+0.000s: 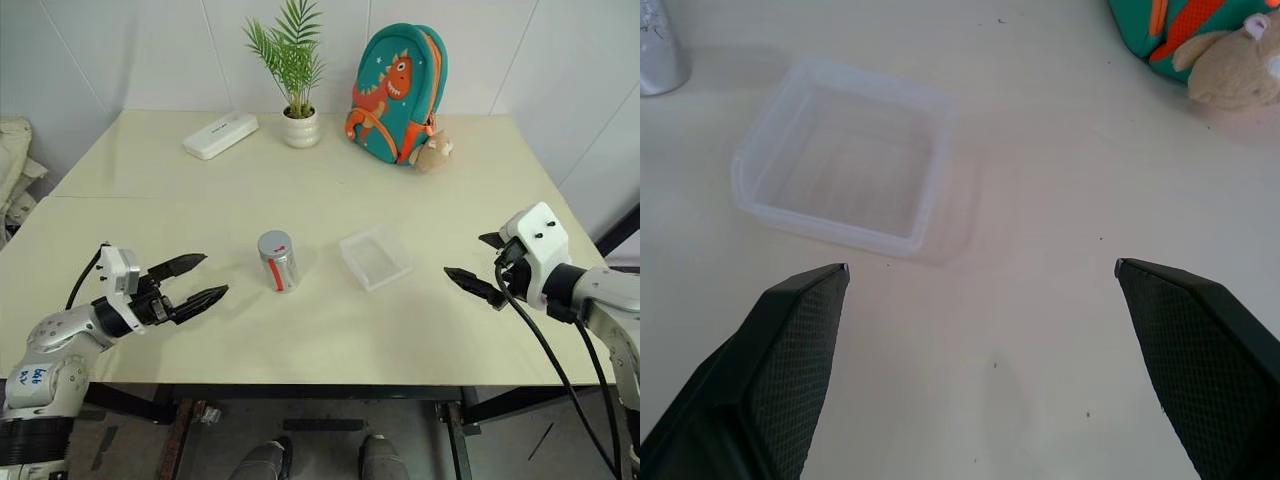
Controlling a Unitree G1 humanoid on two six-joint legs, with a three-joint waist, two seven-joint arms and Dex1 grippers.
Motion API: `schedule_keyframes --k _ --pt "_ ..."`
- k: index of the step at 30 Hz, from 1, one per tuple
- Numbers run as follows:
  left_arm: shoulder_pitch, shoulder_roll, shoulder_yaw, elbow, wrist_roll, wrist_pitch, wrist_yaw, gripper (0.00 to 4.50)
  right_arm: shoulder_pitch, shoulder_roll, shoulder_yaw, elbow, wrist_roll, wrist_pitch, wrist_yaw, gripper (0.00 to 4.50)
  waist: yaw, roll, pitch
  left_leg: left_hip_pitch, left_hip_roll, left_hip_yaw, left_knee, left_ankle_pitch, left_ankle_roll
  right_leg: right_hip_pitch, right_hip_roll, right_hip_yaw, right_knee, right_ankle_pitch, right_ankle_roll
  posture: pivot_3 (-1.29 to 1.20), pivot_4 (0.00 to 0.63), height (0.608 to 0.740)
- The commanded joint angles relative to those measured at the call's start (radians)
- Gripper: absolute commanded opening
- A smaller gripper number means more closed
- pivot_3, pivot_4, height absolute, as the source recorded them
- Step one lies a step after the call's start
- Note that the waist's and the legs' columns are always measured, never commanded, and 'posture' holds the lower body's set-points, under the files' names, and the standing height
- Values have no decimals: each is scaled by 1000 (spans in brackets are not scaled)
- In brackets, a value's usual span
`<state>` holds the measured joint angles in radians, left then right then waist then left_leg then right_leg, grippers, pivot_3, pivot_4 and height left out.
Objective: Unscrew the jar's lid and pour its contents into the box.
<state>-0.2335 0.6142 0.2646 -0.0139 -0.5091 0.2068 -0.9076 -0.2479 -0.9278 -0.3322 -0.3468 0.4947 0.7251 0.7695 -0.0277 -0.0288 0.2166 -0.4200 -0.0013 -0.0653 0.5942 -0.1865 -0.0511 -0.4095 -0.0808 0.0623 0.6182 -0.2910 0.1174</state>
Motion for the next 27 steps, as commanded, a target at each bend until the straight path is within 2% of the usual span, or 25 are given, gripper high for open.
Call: schedule_keyframes --k 1,9,15,22,27 --pt "-21 -4 11 3 15 -37 19 4447 3 0 -52 -34 20 0 -12 4500 -1 0 0 0 0 0 0 0 0 0 0 0 0 0 0 0 150 740" --pt "30 -44 4 -87 3 -19 78 4447 -28 3 -21 -25 29 -10 -18 4500 0 0 0 0 0 0 0 0 0 0 0 0 0 0 0 0 150 740" --pt "79 -110 3 -206 14 9 211 4447 -116 -9 54 40 14 -36 21 4500 0 0 0 0 0 0 2 0 0 1 0 0 0 1 1 0 150 740" --pt "186 -160 -69 -374 40 72 317 4447 -133 -50 83 33 79 -1 154 4500 2 0 0 0 0 0 2 0 0 1 0 1 0 1 1 0 150 740" --pt "146 -218 -145 -361 156 74 445 4447 -138 -75 88 51 138 33 243 4500 3 0 0 0 0 0 5 0 1 3 1 1 0 1 1 0 150 740"
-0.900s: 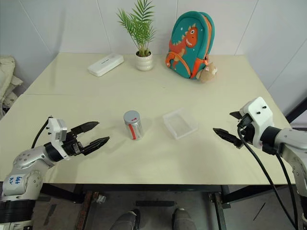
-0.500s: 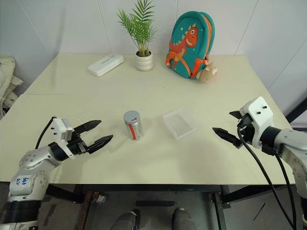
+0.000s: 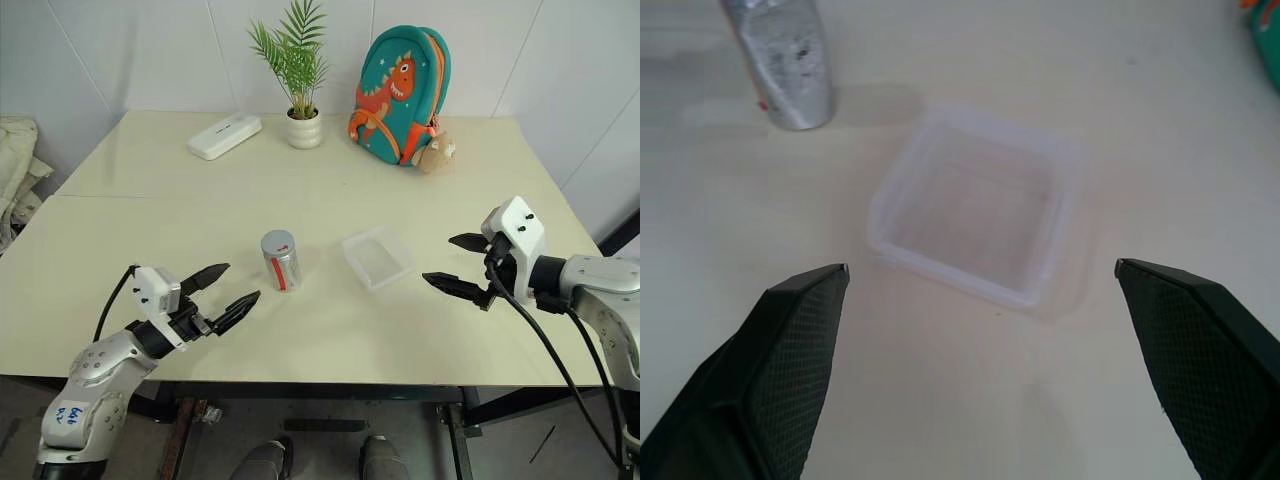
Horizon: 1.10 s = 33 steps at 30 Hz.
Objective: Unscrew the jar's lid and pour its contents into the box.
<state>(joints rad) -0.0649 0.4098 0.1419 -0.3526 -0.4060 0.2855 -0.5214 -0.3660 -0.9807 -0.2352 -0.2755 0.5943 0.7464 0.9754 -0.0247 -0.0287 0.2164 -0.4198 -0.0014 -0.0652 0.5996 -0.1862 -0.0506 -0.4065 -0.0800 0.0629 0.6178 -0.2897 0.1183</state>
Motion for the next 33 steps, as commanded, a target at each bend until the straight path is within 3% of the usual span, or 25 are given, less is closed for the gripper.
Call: schedule_keyframes --k 1,12,33 --pt "-26 -16 -25 -18 63 -5 67 4447 -25 -20 -6 -24 42 17 37 4500 0 0 0 0 0 0 1 0 0 0 0 0 0 0 0 0 150 740" --pt "-103 -119 -148 54 194 -4 179 4447 -39 -3 -3 -43 50 16 28 4500 -1 0 0 -1 0 0 3 0 0 1 0 0 -1 1 0 0 150 740" --pt "-267 -208 -185 237 261 -55 208 4447 5 1 -19 -83 82 25 -13 4500 -1 0 0 -2 -1 0 4 0 0 1 0 0 -2 2 2 0 150 740"
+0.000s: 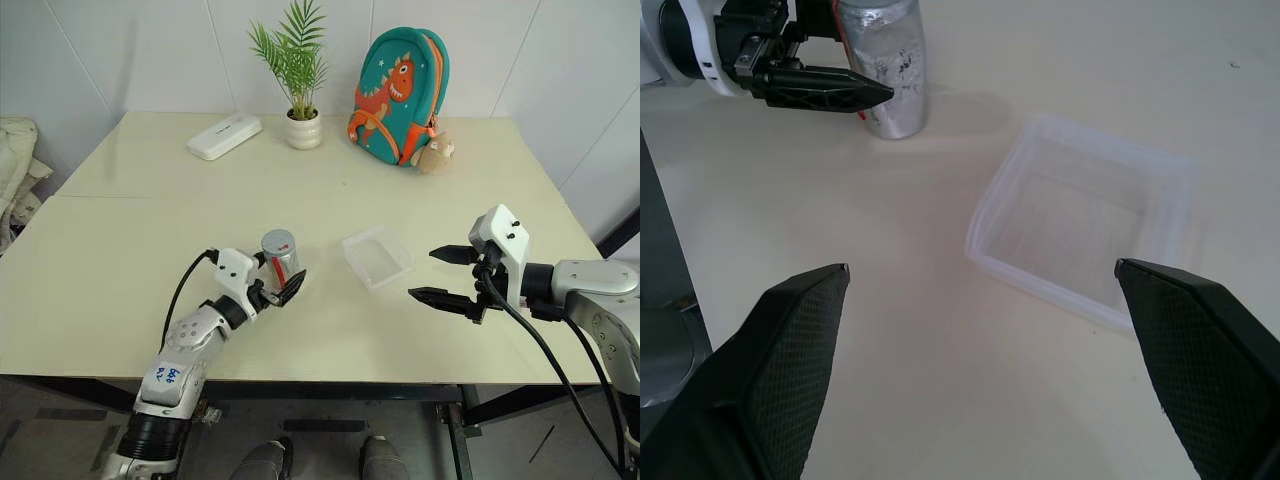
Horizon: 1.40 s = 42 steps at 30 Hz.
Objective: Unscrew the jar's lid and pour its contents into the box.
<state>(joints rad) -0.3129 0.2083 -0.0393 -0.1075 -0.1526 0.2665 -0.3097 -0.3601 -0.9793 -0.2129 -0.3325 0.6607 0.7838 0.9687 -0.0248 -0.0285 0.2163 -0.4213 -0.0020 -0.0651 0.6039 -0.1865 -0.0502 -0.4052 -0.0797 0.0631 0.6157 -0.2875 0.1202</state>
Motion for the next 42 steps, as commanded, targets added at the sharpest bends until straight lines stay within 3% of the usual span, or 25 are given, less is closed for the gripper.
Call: schedule_keyframes --k 1,5,14,21,31,36,42 --pt "-21 -7 -4 -4 8 -42 -7 4447 -1 -1 -41 -26 14 -12 -8 4500 0 0 0 0 0 0 0 0 0 0 0 0 0 0 0 0 150 740" --pt "-28 -4 -8 11 10 -42 -21 4272 -1 -1 -42 -29 13 -13 -14 4500 1 0 0 0 0 0 0 0 0 0 0 0 0 0 0 0 150 740" --pt "-49 -12 2 31 8 -64 -22 1943 -2 7 -36 -29 10 -21 -29 4500 1 0 0 0 0 0 0 0 0 1 0 0 -2 0 1 0 150 740" --pt "-61 22 55 4 -53 -78 -88 1937 -41 46 -13 -54 13 -19 -69 4500 -2 0 0 0 0 0 0 0 0 1 0 0 -2 1 1 0 150 740" --pt "-124 221 116 -11 -299 21 -455 1937 -215 268 76 -172 32 96 -350 4500 -1 0 0 0 1 0 -4 0 0 0 0 0 -5 1 -1 0 150 740" --pt "-255 344 71 93 -329 107 -657 1937 -309 428 130 -249 59 172 -512 4500 0 0 0 -1 1 -1 -8 0 0 -3 0 -1 -5 1 -1 0 150 740" --pt "-423 334 19 283 -320 99 -812 1937 -370 527 160 -268 69 224 -626 4500 -2 0 0 -2 0 -1 -10 0 0 -3 -1 -1 -4 2 1 0 150 740"
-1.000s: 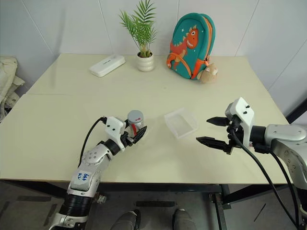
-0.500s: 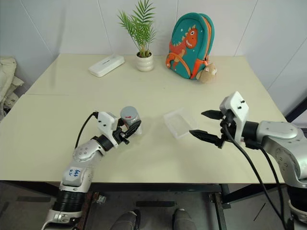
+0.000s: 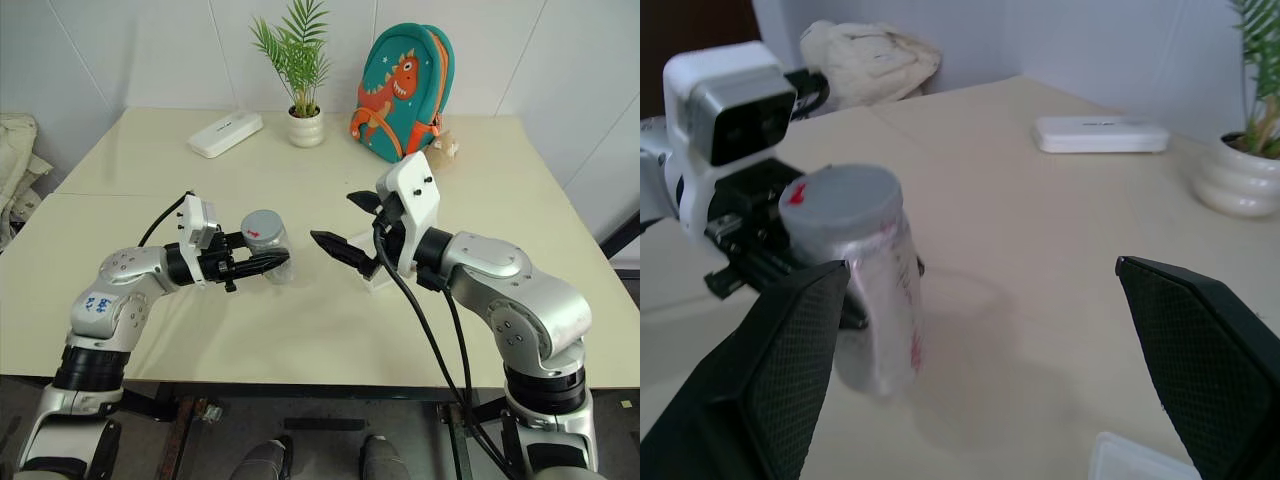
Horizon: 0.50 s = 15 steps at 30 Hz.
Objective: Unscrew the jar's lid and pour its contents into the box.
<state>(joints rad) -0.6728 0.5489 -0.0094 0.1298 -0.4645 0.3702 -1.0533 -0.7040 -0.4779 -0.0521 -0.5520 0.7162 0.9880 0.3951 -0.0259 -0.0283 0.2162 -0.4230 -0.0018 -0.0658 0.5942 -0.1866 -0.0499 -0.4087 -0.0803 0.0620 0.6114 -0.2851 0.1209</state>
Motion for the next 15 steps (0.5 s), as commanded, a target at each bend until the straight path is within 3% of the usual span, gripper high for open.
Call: schedule_keyframes --k 1,4,15 --pt "-78 -10 -15 64 -11 0 -85 1937 -28 35 1 -53 15 28 -67 4500 -1 0 0 0 0 0 -1 0 0 -1 0 0 0 0 1 0 150 740" --pt "-115 -22 -36 118 7 -4 -124 1937 -38 82 11 -62 6 56 -132 4500 -4 0 0 0 0 0 -2 0 0 -2 0 0 1 6 12 0 150 740" --pt "-195 -75 -83 225 106 -74 -132 1937 -30 216 139 -60 -120 50 -280 4500 -4 0 0 0 1 0 -4 0 0 -5 1 -1 5 6 12 0 150 740"
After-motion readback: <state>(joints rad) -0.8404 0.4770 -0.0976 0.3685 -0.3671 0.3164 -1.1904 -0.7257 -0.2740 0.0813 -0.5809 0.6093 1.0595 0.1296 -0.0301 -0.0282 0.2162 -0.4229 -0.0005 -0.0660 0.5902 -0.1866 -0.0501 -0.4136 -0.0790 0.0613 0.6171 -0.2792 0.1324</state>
